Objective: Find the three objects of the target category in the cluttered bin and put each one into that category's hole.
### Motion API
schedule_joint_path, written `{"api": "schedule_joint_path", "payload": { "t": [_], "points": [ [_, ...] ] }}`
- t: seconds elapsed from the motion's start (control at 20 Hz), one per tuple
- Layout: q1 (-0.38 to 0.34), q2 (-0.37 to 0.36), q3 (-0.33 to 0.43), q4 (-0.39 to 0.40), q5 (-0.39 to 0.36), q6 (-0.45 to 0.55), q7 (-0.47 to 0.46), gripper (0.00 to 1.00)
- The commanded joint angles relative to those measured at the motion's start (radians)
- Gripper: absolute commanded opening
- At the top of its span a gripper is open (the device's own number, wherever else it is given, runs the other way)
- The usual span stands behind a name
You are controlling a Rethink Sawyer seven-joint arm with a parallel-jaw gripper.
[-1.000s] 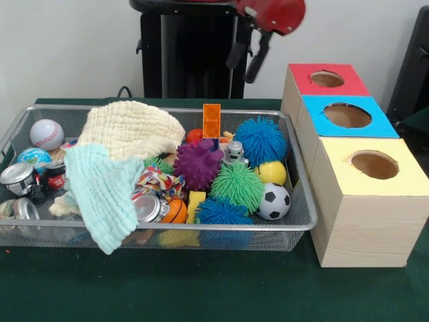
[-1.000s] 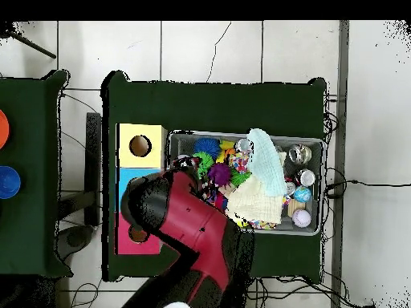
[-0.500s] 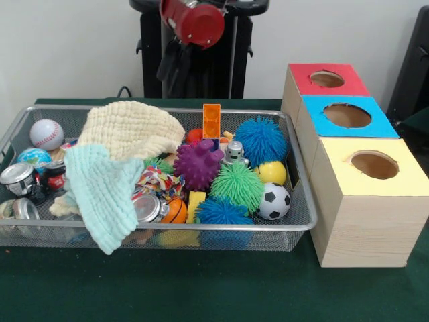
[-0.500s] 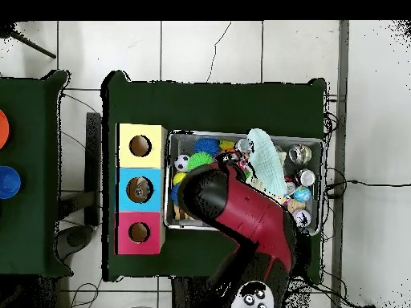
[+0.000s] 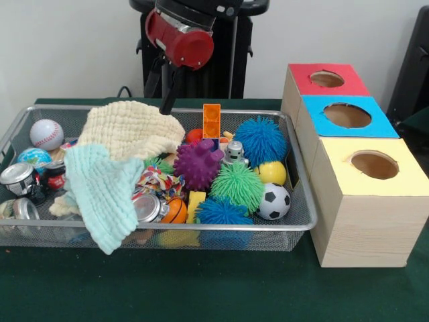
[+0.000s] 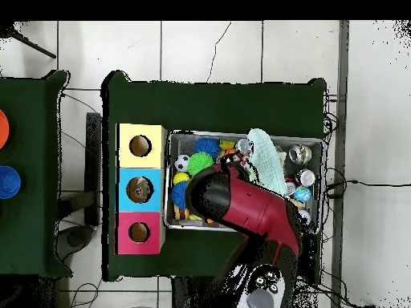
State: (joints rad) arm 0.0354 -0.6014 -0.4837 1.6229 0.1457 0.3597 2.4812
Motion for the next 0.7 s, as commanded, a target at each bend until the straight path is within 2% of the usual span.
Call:
{"api": "schedule_joint_path", "payload": {
  "t": [0.05,0.3,0.7],
  "points": [
    [-0.056,0.041,0.156,-0.068,-0.136,-0.049,-0.130,1.00],
    [-0.105,0.039,0.191,-0.097,-0.200,-0.051,-0.130,1.00],
    [-0.215,0.044,0.286,-0.157,-0.310,-0.062,-0.174,1.00]
  ]
}}
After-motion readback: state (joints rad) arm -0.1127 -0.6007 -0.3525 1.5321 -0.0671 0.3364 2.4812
